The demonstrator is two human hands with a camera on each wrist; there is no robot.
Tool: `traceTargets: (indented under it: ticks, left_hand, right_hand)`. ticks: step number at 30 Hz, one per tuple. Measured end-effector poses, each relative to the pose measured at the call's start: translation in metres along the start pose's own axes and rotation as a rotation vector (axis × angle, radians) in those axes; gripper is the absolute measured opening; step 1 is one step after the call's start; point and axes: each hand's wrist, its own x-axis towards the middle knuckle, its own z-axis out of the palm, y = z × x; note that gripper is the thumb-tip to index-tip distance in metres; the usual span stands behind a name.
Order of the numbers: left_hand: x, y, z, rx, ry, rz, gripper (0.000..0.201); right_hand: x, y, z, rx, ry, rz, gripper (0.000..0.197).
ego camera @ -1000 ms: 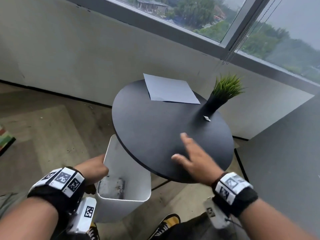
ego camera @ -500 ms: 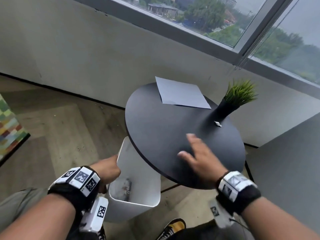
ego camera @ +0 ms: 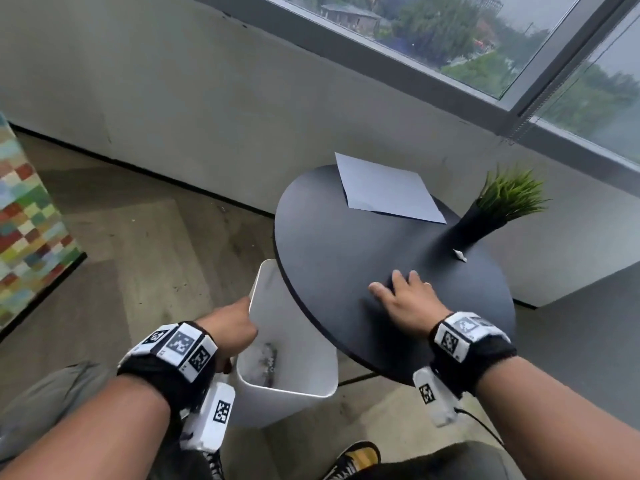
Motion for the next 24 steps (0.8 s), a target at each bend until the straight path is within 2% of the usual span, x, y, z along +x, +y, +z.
traceTargets:
  ticks: [1, 2, 5, 6, 7, 8, 9, 10, 12, 13, 14, 15, 17, 18, 19, 20, 21, 22, 24]
  left_hand:
    - [0.0, 0.001, 0.0, 0.0, -0.002, -0.01, 0.049]
    - [0.001, 0.002, 0.0, 0.004, -0.002, -0.018, 0.049]
    - [0.008, -0.001, 0.003, -0.002, 0.013, -0.025, 0.049]
    - [0.009, -0.002, 0.003, -0.002, 0.019, -0.017, 0.05]
    - [0.011, -0.004, 0.003, -0.002, 0.024, -0.011, 0.05]
    - [0.011, -0.006, 0.003, 0.0, 0.026, -0.012, 0.05]
    - [0.011, -0.007, 0.003, 0.008, 0.024, -0.01, 0.05]
    - [0.01, -0.008, 0.002, 0.018, 0.025, -0.008, 0.051]
    - [0.009, -0.008, 0.002, 0.024, 0.026, -0.007, 0.053]
    - [0.009, -0.007, 0.002, 0.014, 0.02, -0.01, 0.053]
    - [0.01, -0.007, 0.002, 0.009, 0.014, -0.014, 0.054]
    - [0.011, -0.006, 0.002, 0.018, 0.013, -0.016, 0.054]
    - [0.013, -0.008, 0.004, 0.036, 0.023, -0.017, 0.056]
    - [0.016, -0.008, 0.004, 0.029, 0.025, -0.011, 0.055]
    - [0.017, -0.009, 0.004, 0.017, 0.022, -0.005, 0.054]
    - [0.017, -0.009, 0.004, 0.016, 0.019, -0.008, 0.052]
    - [0.016, -0.008, 0.003, 0.028, 0.019, -0.016, 0.051]
    - [0.016, -0.008, 0.002, 0.05, 0.023, -0.027, 0.051]
    - [0.014, -0.008, 0.001, 0.09, 0.034, -0.032, 0.052]
  right_hand:
    - [-0.005, -0.009, 0.007, -0.041, -0.026, -0.057, 0.1]
    - [-0.02, -0.021, 0.015, -0.084, -0.047, -0.199, 0.094]
    - [-0.078, -0.057, 0.011, -0.08, -0.12, -0.792, 0.074]
    - [-0.08, -0.057, 0.006, -0.026, -0.116, -0.896, 0.07]
    - [-0.07, -0.051, 0.001, 0.028, -0.09, -0.915, 0.07]
    - [-0.052, -0.041, -0.003, 0.079, -0.036, -0.862, 0.072]
    - [-0.029, -0.027, -0.006, 0.089, 0.026, -0.737, 0.075]
    - [-0.007, -0.014, -0.013, 0.061, 0.056, -0.55, 0.077]
    - [0.026, 0.005, -0.02, -0.021, 0.017, -0.153, 0.079]
    - [0.031, 0.005, -0.02, -0.07, -0.016, -0.083, 0.082]
    - [0.028, 0.0, -0.016, -0.132, -0.044, -0.135, 0.085]
    - [0.016, -0.013, -0.011, -0.186, -0.064, -0.291, 0.088]
    - [-0.023, -0.046, -0.004, -0.223, -0.122, -0.726, 0.086]
    - [-0.035, -0.058, -0.006, -0.204, -0.138, -0.885, 0.081]
    - [-0.034, -0.064, -0.011, -0.161, -0.104, -0.963, 0.075]
    - [-0.022, -0.063, -0.017, -0.093, -0.053, -0.932, 0.072]
    - [-0.001, -0.057, -0.021, -0.022, -0.025, -0.813, 0.072]
    - [0.02, -0.053, -0.024, 0.011, -0.014, -0.641, 0.074]
    - [0.047, -0.049, -0.024, -0.072, -0.031, -0.325, 0.085]
